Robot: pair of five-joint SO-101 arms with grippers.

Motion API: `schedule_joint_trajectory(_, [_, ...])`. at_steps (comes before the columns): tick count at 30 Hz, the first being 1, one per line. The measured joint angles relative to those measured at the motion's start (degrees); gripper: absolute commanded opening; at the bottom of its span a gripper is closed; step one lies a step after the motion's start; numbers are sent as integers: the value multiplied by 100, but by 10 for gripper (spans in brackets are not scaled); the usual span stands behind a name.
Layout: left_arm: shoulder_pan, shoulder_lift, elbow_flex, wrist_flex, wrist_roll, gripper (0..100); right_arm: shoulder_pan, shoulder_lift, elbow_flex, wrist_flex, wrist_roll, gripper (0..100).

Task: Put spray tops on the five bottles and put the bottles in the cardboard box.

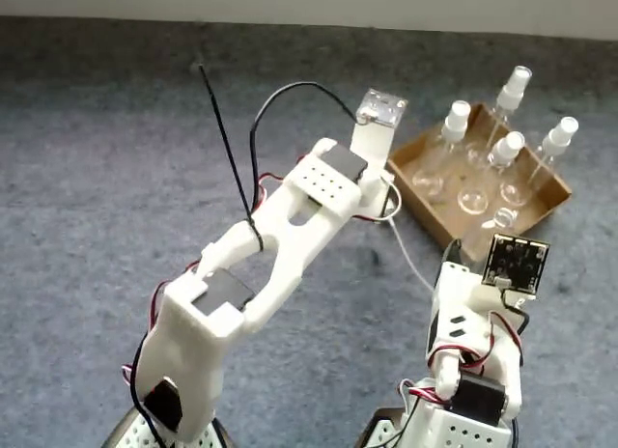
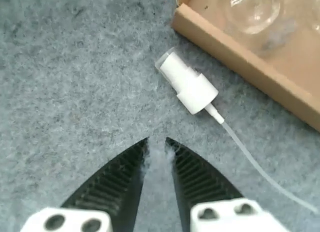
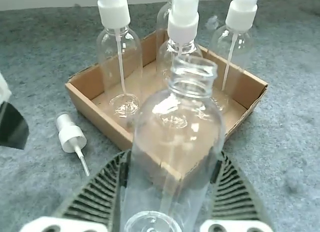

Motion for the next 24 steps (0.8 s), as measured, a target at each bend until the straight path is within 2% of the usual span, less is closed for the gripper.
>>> schedule_joint_trajectory(3, [0,299,-431,0,413,5,0,0,0,0,0,98])
schedule_joint_trajectory(6, [-44,545,-703,0,1178,7,0,0,0,0,0,98])
schedule_joint_trajectory(10, [-158,853,-782,0,2136,116,0,0,0,0,0,98])
schedule_joint_trajectory(14, [-202,1029,-782,0,2374,247,0,0,0,0,0,98])
schedule_joint_trajectory(16, [-176,1037,-782,-9,2585,280,0,0,0,0,0,98])
schedule_joint_trajectory(24, [-176,1037,-870,-44,3288,288,0,0,0,0,0,98])
